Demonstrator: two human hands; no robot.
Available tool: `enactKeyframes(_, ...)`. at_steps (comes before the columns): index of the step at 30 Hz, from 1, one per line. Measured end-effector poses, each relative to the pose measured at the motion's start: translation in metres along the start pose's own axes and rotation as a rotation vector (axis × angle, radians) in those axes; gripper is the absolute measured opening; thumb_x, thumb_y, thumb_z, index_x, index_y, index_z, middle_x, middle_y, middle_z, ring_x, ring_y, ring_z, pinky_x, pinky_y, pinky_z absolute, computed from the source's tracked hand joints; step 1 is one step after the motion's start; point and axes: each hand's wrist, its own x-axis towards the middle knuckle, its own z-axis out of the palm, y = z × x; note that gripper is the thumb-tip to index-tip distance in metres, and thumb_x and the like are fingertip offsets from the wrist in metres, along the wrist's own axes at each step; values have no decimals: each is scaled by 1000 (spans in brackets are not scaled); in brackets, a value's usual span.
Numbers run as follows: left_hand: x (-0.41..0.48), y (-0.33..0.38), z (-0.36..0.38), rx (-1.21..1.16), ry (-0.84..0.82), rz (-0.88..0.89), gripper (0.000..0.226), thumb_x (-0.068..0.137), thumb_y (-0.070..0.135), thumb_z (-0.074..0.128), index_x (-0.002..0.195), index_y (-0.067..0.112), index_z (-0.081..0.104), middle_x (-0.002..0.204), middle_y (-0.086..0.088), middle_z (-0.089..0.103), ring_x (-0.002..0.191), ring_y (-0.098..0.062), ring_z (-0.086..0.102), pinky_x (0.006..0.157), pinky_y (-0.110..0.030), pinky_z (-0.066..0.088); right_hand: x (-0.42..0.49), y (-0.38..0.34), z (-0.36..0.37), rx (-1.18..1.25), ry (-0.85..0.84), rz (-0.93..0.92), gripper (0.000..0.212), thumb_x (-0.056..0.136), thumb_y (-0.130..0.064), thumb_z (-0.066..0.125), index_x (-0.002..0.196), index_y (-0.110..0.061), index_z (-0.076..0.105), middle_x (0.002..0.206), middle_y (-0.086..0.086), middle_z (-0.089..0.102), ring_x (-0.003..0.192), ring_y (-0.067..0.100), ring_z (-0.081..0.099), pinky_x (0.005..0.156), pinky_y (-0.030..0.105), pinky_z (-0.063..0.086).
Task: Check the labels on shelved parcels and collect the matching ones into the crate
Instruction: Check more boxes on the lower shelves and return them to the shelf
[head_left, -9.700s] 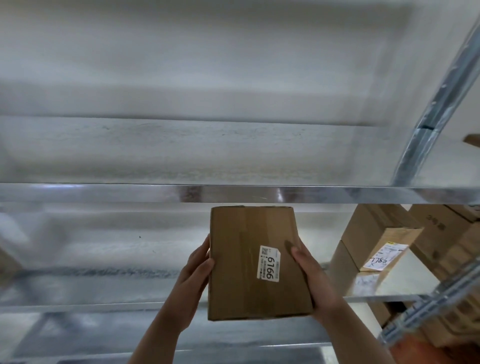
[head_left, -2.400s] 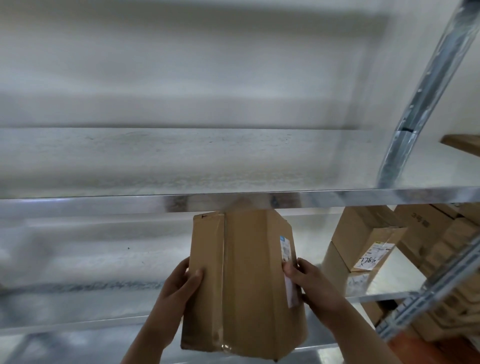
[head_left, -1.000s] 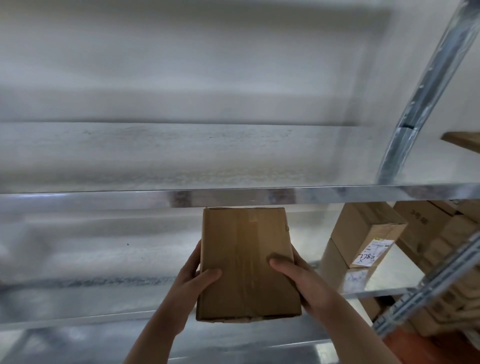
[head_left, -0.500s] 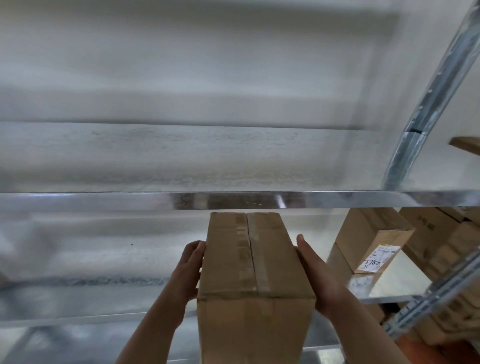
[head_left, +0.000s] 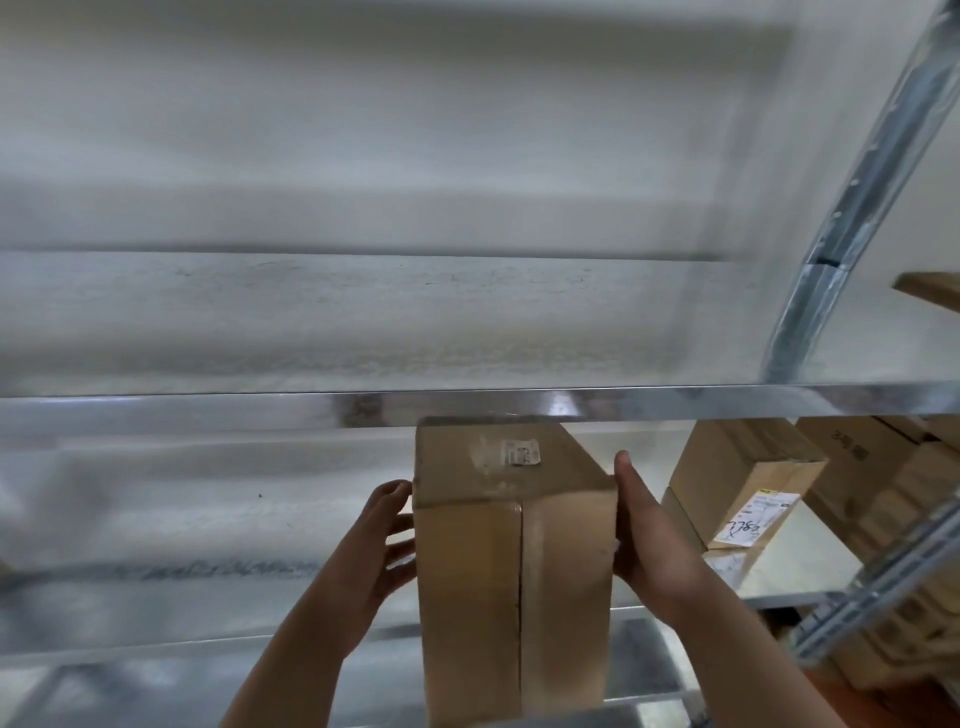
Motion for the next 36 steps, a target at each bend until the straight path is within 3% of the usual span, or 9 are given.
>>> enactKeyframes(4, 0, -3, 7, 49, 20, -51, 64, 84, 69, 55, 127, 22, 60, 112, -6, 71, 96, -24, 72, 77, -39, 58, -5, 3, 3, 5, -44, 32, 71, 97, -73, 38, 128, -20, 74, 125, 14, 76, 121, 35, 70, 111, 54, 50)
enactKeyframes(9, -3, -14, 11, 25, -27, -78, 68, 80, 61, 78, 141, 45, 51, 136, 3, 65, 122, -22, 66, 89, -57, 61, -10, 4, 6, 24, -63, 28, 58, 83, -44, 79, 131, -16, 63, 117, 9, 79, 110, 28, 76, 96, 49, 59)
enactKeyframes(13, -4, -22, 17, 7, -18, -41, 72, 62, 59, 82, 130, 57, 59, 142, 6, 58, 119, -21, 68, 81, -41, 64, -8, 9, 7, 34, 3, 22, 53, 81, -29, 79, 130, -19, 63, 111, 11, 80, 101, 30, 78, 92, 48, 61)
enactKeyframes(18, -2, -31, 19, -52, 13, -22, 61, 69, 46, 87, 125, 41, 65, 138, -3, 61, 114, -26, 71, 77, -36, 64, -5, 17, 12, 50, 7, 31, 36, 97, -13, 68, 132, -22, 65, 111, 12, 81, 98, 29, 79, 80, 38, 61)
enactKeyframes(25, -1, -34, 16, -8, 66, -55, 87, 51, 62, 83, 133, 41, 60, 142, -4, 57, 120, -30, 66, 96, -51, 60, 1, 25, 17, -7, 54, 71, 43, 95, -25, 72, 137, -22, 65, 111, 9, 81, 100, 29, 79, 87, 44, 62)
enactKeyframes(28, -3, -27, 15, 17, 60, -32, 83, 60, 73, 80, 137, 55, 53, 145, 3, 54, 124, -26, 63, 92, -51, 61, -6, 18, 18, 40, 53, 82, 39, 99, -40, 62, 129, -17, 70, 112, 11, 81, 101, 29, 79, 90, 44, 60)
enactKeyframes(31, -2, -17, 11, 17, 87, -58, 76, 83, 81, 51, 151, 50, 39, 142, 0, 56, 127, -31, 60, 81, -51, 63, -8, 14, 13, 83, 24, 88, 52, 108, -49, 39, 123, -13, 74, 112, 15, 80, 99, 30, 79, 91, 43, 56)
enactKeyframes(34, 0, -11, 7, -34, 118, -164, 75, 86, 82, 36, 136, 29, 58, 124, -9, 66, 112, -32, 67, 68, -47, 62, -10, 7, 13, -31, 5, 75, 45, 109, -41, 43, 113, -18, 81, 106, 10, 82, 92, 23, 80, 86, 39, 56)
enactKeyframes(36, 0, -9, 6, -16, 113, -207, 68, 86, 81, 32, 120, 28, 59, 120, -5, 67, 109, -31, 67, 74, -47, 62, -11, 6, 13, -59, -48, 73, 39, 109, -46, 45, 127, -29, 75, 123, 6, 78, 112, 28, 76, 102, 49, 56)
